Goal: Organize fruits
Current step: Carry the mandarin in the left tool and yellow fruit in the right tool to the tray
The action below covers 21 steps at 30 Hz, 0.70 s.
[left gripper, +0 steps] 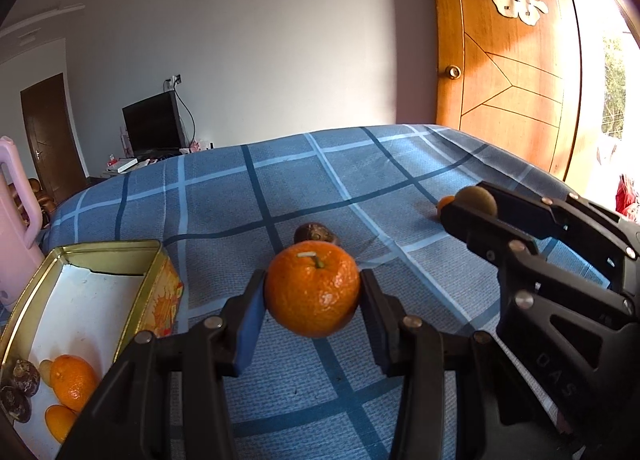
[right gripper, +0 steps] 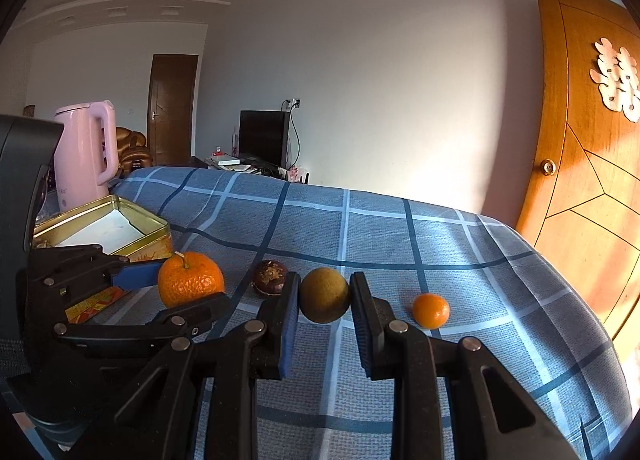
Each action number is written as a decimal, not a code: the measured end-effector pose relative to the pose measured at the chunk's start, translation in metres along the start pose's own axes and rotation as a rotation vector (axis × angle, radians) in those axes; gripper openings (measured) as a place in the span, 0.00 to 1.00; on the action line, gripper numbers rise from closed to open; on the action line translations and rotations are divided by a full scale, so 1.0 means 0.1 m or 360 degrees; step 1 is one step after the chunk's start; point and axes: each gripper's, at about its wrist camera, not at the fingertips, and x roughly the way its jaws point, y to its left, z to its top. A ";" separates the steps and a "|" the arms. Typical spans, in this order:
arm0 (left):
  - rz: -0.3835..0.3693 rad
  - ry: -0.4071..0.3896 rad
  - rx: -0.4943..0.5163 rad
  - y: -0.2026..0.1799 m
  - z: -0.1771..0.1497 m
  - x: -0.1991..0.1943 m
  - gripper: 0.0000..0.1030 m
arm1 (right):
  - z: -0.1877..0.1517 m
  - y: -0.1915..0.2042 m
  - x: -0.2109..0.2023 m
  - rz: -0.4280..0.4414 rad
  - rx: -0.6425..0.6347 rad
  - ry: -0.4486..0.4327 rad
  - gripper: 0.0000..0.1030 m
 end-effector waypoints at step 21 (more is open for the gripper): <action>0.0022 -0.0066 -0.0097 0.42 -0.19 -0.34 0.46 | 0.02 0.31 -0.06 0.0071 -0.0069 -0.0017 0.26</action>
